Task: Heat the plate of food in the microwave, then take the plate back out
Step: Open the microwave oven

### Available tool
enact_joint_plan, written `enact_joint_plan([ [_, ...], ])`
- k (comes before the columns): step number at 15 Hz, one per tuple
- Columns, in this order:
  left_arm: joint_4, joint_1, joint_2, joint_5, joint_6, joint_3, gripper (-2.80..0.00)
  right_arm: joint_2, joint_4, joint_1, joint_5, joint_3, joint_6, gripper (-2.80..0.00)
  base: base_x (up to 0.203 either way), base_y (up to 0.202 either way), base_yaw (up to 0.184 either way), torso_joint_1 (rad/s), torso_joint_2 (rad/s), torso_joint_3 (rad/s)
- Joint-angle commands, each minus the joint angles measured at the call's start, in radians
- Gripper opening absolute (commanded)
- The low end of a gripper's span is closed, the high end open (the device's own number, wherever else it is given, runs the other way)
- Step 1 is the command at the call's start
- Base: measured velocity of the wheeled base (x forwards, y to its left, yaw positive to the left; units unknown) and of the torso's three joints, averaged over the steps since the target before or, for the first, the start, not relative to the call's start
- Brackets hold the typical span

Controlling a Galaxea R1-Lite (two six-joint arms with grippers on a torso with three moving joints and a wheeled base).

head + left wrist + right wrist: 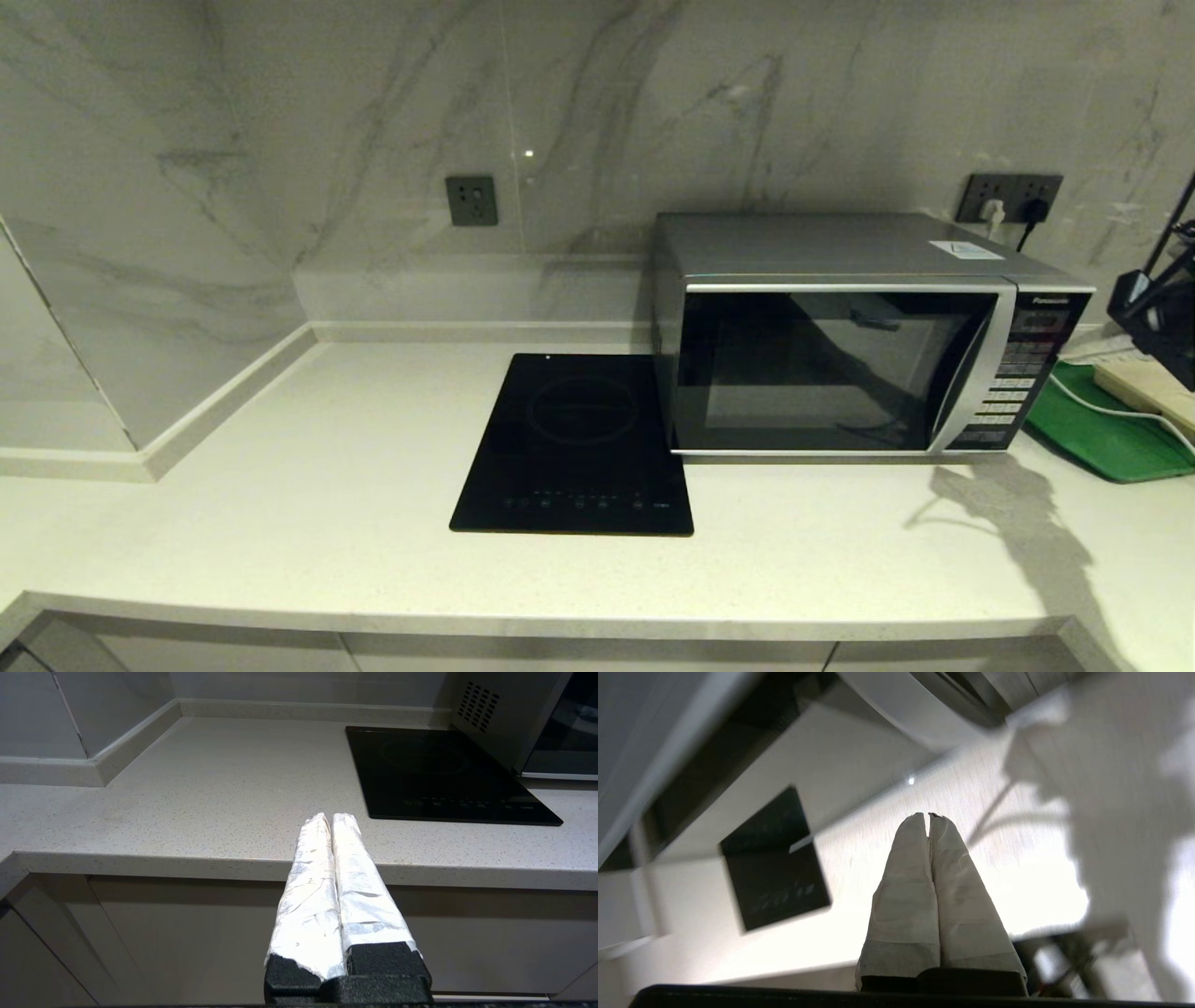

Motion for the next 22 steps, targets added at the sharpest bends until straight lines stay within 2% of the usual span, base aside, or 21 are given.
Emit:
enact_joint_plan([
  [1, 0.0, 0.0, 0.0, 0.0, 0.0, 0.0, -2.8, -0.089, 0.032, -0.155, 0.066, 0.119, -0.011, -2.8, 0.0, 0.0, 0.0, 0.0, 0.0, 0.0],
  [2, 0.0, 0.0, 0.0, 0.0, 0.0, 0.0, -2.8, -0.097, 0.037, -0.218, 0.079, 0.179, -0.031, -2.8, 0.0, 0.0, 0.0, 0.0, 0.0, 0.0],
  [5, 0.0, 0.0, 0.0, 0.0, 0.0, 0.0, -2.8, -0.088, 0.043, -0.4, 0.134, 0.328, -0.185, -2.8, 0.0, 0.0, 0.0, 0.0, 0.0, 0.0],
  [7, 0.0, 0.0, 0.0, 0.001, 0.0, 0.0, -2.8, -0.035, 0.042, -0.423, 0.151, 0.367, -0.219, -2.8, 0.0, 0.0, 0.0, 0.0, 0.0, 0.0],
  [11, 0.0, 0.0, 0.0, 0.002, 0.0, 0.0, -2.8, 0.063, 0.029, -0.394, 0.154, 0.374, -0.226, -2.8, 0.0, 0.0, 0.0, 0.0, 0.0, 0.0],
  [15, 0.0, 0.0, 0.0, 0.0, 0.0, 0.0, -2.8, 0.204, -0.131, -0.33, 0.143, 0.34, -0.222, -2.8, 0.0, 0.0, 0.0, 0.0, 0.0, 0.0],
  [18, 0.0, 0.0, 0.0, 0.0, 0.0, 0.0, -2.8, 0.341, -0.183, -0.287, 0.067, 0.22, -0.218, -2.8, 0.0, 0.0, 0.0, 0.0, 0.0, 0.0],
  [22, 0.0, 0.0, 0.0, 0.0, 0.0, 0.0, -2.8, 0.421, -0.217, -0.225, 0.047, 0.069, -0.221, -2.8, 0.0, 0.0, 0.0, 0.0, 0.0, 0.0],
])
